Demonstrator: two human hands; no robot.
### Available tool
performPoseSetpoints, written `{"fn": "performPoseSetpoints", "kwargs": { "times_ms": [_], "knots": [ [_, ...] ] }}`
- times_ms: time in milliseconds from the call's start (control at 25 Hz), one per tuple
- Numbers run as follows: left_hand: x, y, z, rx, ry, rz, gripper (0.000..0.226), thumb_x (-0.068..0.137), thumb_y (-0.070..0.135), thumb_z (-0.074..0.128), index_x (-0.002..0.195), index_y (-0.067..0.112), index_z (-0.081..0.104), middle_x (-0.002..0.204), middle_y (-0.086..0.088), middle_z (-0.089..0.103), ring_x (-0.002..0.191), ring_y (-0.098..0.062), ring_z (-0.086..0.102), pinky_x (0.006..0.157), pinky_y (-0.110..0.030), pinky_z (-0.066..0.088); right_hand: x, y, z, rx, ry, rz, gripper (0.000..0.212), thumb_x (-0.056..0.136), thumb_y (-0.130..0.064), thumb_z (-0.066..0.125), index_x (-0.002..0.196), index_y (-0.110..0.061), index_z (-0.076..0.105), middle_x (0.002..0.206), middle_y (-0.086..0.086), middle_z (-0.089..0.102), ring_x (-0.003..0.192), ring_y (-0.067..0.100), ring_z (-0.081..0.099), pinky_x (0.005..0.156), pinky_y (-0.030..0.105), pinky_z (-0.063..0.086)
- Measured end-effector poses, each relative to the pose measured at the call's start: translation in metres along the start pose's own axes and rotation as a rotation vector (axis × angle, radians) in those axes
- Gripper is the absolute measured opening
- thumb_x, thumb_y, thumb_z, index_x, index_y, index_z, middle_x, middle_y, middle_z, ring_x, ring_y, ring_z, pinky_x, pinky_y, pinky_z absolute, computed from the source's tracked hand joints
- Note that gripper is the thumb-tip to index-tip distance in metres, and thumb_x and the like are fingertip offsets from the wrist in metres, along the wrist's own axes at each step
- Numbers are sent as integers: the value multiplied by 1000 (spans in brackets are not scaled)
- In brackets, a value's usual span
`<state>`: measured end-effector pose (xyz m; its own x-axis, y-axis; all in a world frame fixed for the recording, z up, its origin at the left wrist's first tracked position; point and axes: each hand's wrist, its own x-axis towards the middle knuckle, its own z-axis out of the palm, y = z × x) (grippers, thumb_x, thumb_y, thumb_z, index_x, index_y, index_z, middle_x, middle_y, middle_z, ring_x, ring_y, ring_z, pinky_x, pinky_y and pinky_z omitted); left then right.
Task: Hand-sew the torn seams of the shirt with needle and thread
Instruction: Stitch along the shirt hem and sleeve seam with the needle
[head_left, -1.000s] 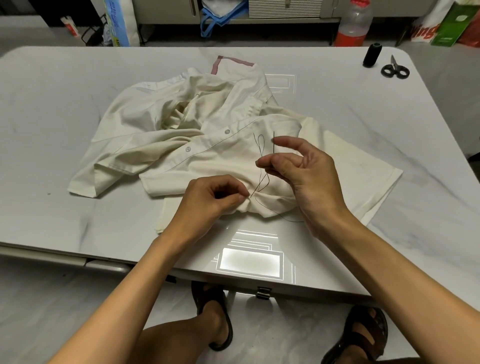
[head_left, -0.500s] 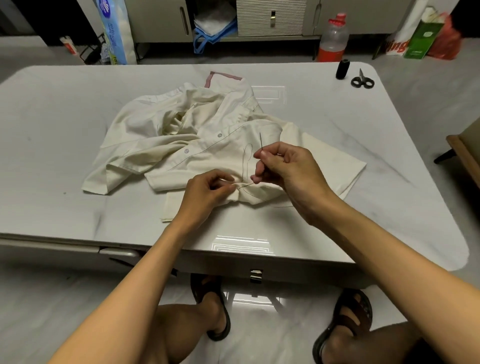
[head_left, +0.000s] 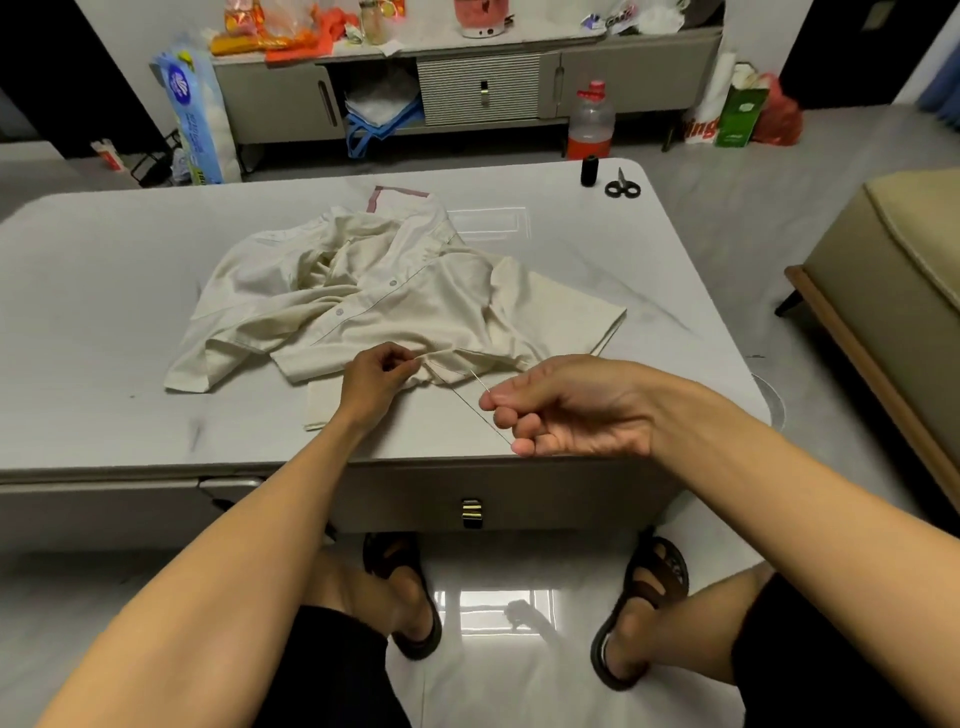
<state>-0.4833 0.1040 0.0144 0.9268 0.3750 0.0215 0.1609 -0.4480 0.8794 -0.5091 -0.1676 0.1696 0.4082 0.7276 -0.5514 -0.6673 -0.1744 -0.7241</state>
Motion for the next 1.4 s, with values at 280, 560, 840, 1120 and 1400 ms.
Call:
{"fn": "performPoseSetpoints", "kwargs": {
  "times_ms": [280, 560, 840, 1120, 1400],
  "knots": [
    [5, 6, 3, 54, 84, -78, 9, 89, 19, 74, 91, 11, 73, 78, -3, 68, 64, -5, 57, 53, -5, 39, -22, 9, -6, -44, -296, 148, 11, 90, -4, 52, 94, 0, 62, 67, 6, 61, 49, 5, 59, 52, 22, 58],
    [0, 9, -1, 65, 67, -90, 9, 89, 20, 74, 90, 11, 72, 77, -1, 66, 67, -9, 57, 55, -7, 39, -32, 12, -12, -93, -401, 163, 14, 93, -4, 51, 95, -2, 65, 69, 5, 62, 51, 5, 59, 50, 19, 56],
    [-14, 18, -6, 170, 38, 85, 7, 93, 22, 67, 89, 17, 66, 78, 7, 67, 72, -6, 58, 64, -24, 42, 26, 26, -6, -408, 230, -366, 14, 100, -7, 51, 96, -1, 63, 72, 7, 65, 54, 12, 54, 62, 31, 58],
    [-7, 8, -14, 287, 6, 185, 6, 94, 29, 66, 93, 23, 68, 80, 15, 66, 73, -2, 58, 69, -32, 45, 148, 37, -25, -748, 664, -720, 13, 94, -5, 59, 87, -6, 70, 107, -6, 65, 61, 13, 64, 63, 26, 55],
    [7, 16, -23, 287, -164, 140, 9, 92, 25, 71, 84, 23, 74, 61, 24, 59, 61, 2, 51, 61, -23, 35, 176, 24, -49, -793, 665, -610, 16, 89, -6, 62, 78, -11, 72, 61, 2, 67, 59, 13, 64, 65, 31, 54]
  ]
}}
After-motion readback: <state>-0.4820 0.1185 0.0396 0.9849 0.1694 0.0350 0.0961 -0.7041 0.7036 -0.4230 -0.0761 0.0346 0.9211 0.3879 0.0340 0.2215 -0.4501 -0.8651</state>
